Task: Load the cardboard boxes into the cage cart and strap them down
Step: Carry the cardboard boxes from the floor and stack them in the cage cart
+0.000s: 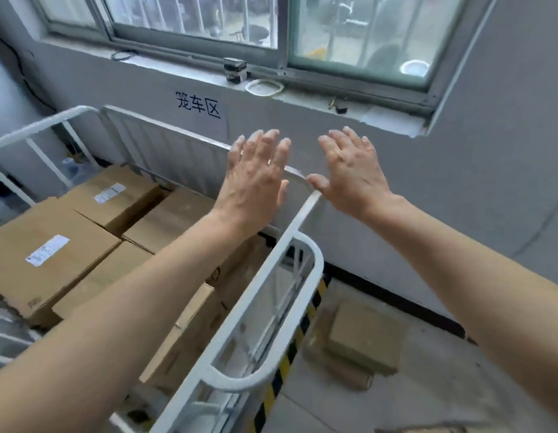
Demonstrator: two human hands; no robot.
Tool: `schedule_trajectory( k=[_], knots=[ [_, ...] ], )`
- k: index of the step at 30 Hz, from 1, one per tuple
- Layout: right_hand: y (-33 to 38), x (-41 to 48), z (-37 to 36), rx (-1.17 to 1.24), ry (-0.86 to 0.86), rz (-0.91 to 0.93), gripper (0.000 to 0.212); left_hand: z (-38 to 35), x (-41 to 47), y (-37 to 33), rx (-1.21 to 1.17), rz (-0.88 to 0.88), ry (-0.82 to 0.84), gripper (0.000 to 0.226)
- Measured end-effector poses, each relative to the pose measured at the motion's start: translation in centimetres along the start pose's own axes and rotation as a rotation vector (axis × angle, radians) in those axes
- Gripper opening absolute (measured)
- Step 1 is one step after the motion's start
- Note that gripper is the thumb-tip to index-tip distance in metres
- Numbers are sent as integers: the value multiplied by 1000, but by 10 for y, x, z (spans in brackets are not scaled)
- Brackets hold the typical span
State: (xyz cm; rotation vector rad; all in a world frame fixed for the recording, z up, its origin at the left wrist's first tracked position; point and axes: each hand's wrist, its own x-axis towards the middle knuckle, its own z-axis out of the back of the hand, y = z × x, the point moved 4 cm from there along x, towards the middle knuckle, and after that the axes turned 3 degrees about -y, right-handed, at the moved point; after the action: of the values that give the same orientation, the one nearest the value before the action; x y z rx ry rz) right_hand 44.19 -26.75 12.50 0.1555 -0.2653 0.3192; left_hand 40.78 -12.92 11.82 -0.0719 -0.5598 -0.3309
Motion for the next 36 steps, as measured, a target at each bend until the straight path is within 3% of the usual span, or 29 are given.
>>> schedule_trajectory(
  k=[5,10,14,17,21,30,36],
  knots=[
    [-108,-69,-4,-4,82,-282,66,-32,11,-120,-192,-132,34,58],
    [-199,-142,-42,-6,203,-501,67,-96,1,-216,-258,-191,257,60],
    [-245,-192,-90,-10,305,-591,55,-160,-26,-242,-262,-120,441,56],
    [-263,-228,-121,17,391,-663,51,-191,-52,-253,-276,-101,558,53],
    [-282,-274,-136,17,443,-798,52,-214,-74,-278,-305,-205,629,52],
    [-297,-419,-121,3,393,-1204,60,-231,-117,-387,-435,-577,746,50],
    [-288,-532,-141,169,387,-1544,64,-246,-172,-441,-444,-710,891,54]
  ],
)
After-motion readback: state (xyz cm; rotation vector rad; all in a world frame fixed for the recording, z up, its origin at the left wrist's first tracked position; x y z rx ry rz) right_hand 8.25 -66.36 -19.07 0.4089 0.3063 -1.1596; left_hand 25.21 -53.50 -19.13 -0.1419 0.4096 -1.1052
